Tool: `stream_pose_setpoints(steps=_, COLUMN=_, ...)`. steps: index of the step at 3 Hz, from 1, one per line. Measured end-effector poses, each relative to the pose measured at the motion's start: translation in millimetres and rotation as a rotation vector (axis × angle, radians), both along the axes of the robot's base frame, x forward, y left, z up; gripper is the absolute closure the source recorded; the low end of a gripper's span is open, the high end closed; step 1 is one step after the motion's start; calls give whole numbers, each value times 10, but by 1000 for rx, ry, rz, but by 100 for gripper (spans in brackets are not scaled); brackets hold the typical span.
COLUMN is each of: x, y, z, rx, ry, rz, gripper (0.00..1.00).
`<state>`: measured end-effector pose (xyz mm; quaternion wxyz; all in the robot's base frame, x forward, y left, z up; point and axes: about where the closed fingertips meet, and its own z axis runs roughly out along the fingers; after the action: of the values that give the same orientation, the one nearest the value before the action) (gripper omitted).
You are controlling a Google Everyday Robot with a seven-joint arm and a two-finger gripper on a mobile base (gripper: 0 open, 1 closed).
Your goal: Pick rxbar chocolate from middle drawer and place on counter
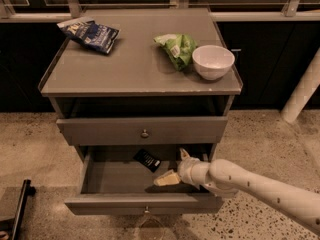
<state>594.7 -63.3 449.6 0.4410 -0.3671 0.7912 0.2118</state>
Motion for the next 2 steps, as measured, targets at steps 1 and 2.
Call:
stream_pose_setpoints(steps=1, x=266, y=215, z=-136, rx=2, ry=-16, rz=16, gripper=0)
stream_pose_setpoints(steps=2, x=457, y=560, z=-395, rx=7, ry=-17, rz=55, gripper=0)
